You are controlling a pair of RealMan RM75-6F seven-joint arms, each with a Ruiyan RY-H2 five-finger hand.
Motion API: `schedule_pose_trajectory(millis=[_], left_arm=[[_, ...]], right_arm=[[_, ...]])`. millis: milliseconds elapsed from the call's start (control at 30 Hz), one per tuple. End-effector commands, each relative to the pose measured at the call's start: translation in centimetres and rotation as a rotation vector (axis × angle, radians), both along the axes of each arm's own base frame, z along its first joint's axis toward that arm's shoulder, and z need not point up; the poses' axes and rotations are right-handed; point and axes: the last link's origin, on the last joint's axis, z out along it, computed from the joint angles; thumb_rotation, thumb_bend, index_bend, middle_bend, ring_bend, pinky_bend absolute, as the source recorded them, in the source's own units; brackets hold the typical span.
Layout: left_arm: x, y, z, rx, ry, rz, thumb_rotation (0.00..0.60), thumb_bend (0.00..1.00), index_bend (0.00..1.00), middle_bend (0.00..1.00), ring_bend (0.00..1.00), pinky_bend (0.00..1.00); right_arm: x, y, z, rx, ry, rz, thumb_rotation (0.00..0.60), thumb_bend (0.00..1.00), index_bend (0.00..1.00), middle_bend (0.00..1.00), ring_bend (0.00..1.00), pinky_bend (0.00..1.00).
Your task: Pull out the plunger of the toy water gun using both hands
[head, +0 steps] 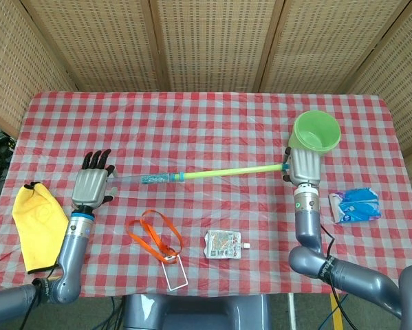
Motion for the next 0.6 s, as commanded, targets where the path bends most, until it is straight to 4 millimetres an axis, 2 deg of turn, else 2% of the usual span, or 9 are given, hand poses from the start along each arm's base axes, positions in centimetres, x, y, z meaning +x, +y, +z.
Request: schedule_pose_trajectory(millis=[33,467,533,600], left_arm=[[0.1,0.0,-0.1,-0.001,0.003,-0.004,0.600,0.45,0.61,0.00,0.00,0.00],[0.6,0.4,-1.0,-0.016,0.008,-0.005,0.600,0.45,0.61,0.00,0.00,0.00],[0.8,0.4,-1.2,-0.019,0.009,-0.008,0.600,0.44,0.58,0.00,0.00,0.00],[0.9,0.5,-1.3,-0.024,0.007,-0.010,0.600,0.39,0.45,0.00,0.00,0.00]], right_arm=[[-0.4,-0.1,0.1,-0.003,0.005,-0.007,0.600,0.56,0.86,1.00,0.93,0.64],[-1.9,-0.7,0.8,-0.025,0.016,-0.050,0.600,0.54,0.85,1.00,0.93,0.64],[-2.1,-0.8,0.8,-0.024,0.018,-0.054,0.600,0.53,0.84,1.00,0.93,0.64],[-2.2,-0.8,0.7,-0.021,0.017,-0.059,0.600,0.48,0.77,0.96,0.89,0.63]])
